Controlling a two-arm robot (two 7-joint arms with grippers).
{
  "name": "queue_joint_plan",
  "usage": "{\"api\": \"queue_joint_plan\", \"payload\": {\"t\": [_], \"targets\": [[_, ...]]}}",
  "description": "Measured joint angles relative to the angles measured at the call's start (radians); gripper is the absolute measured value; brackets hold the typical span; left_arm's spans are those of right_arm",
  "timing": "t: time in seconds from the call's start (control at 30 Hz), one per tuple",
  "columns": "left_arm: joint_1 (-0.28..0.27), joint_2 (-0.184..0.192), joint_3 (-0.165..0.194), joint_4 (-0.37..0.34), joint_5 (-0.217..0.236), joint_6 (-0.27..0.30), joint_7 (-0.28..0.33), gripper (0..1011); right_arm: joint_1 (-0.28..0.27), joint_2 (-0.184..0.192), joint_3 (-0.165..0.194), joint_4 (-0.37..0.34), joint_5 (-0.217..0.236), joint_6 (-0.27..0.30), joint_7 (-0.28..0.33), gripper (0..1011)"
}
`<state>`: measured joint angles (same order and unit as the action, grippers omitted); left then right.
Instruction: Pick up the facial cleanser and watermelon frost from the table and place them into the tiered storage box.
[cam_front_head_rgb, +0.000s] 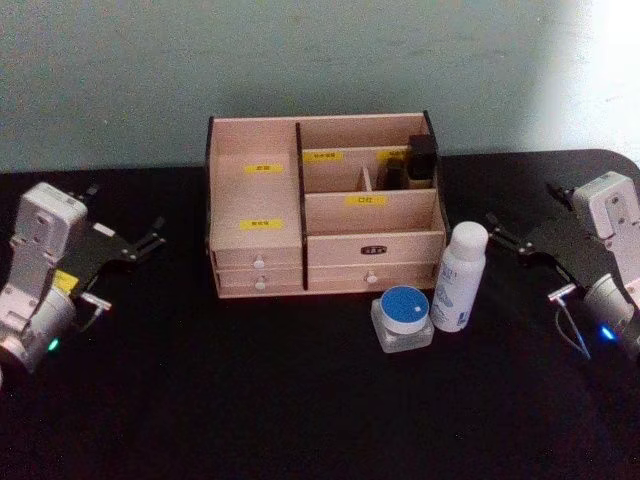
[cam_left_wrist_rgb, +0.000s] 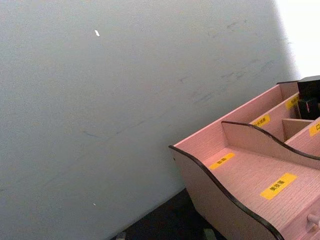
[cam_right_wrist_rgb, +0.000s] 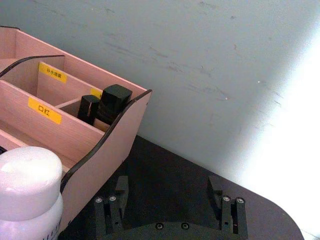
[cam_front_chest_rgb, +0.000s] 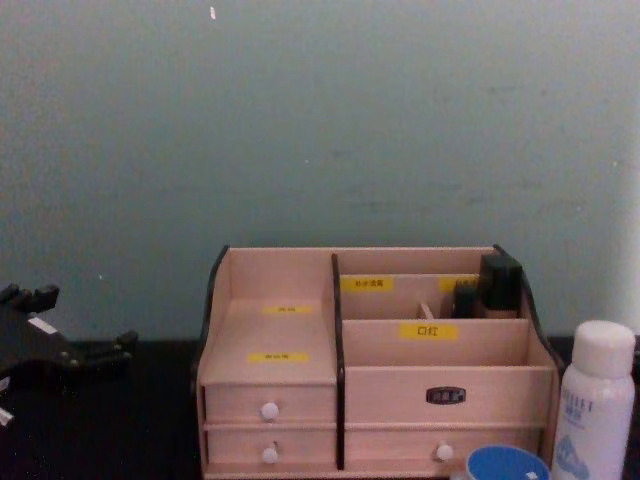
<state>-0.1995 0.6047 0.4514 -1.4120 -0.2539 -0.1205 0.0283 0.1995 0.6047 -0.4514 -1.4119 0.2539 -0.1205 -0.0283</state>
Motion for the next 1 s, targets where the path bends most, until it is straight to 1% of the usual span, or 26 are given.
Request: {"api": "queue_joint_plan", "payload": {"t": [1.0], "targets": [[0.000,0.000,0.000,0.000,0.000,0.000,0.000,1001,0.000,0.000,0.000,0.000,0.000,0.000,0.000,1000]]}}
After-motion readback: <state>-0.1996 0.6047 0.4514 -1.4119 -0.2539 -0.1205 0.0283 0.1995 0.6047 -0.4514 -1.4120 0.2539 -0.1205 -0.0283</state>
